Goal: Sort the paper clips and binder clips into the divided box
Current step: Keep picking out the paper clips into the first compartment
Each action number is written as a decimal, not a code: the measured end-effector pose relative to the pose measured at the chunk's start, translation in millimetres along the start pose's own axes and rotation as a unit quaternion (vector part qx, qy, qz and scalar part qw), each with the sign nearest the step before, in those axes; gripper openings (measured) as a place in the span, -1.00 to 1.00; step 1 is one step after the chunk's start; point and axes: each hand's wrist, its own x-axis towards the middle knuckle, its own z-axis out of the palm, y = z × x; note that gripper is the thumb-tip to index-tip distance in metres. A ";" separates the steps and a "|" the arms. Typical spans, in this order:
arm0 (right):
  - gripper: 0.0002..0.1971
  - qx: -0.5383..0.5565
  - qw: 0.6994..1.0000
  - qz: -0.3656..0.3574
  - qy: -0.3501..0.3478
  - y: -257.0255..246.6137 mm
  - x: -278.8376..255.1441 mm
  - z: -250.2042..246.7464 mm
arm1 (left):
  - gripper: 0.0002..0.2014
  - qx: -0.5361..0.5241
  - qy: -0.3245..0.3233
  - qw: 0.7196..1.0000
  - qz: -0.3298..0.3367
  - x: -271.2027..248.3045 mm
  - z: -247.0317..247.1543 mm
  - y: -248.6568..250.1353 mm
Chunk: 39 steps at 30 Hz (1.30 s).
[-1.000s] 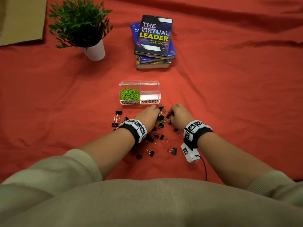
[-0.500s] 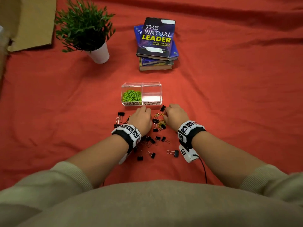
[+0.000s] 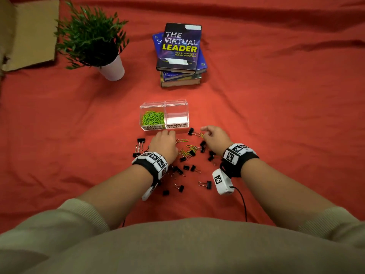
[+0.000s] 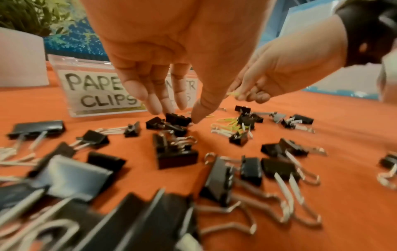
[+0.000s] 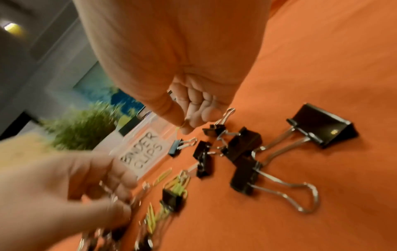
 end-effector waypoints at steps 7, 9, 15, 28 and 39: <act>-0.84 0.197 0.975 0.082 -0.054 -9.4 -8.4 -5.1 | -0.74 0.009 0.001 0.997 0.076 10.5 4.2 21.2; -0.90 0.076 0.995 0.029 -0.060 -9.7 -14.0 4.8 | -0.77 0.010 -0.007 0.997 0.071 14.1 3.9 25.0; -0.80 -0.253 0.950 -0.135 -0.119 -2.9 -22.7 27.4 | -0.91 0.017 -0.021 0.996 0.083 16.2 2.8 21.6; -0.87 -0.161 0.980 -0.051 -0.103 16.2 -27.5 0.8 | -0.86 -0.241 -0.065 0.967 -0.042 -11.8 0.7 8.4; -0.85 -0.119 0.989 -0.046 -0.077 -3.0 -18.9 9.7 | -0.77 -0.072 -0.107 0.992 0.017 -23.7 8.9 0.9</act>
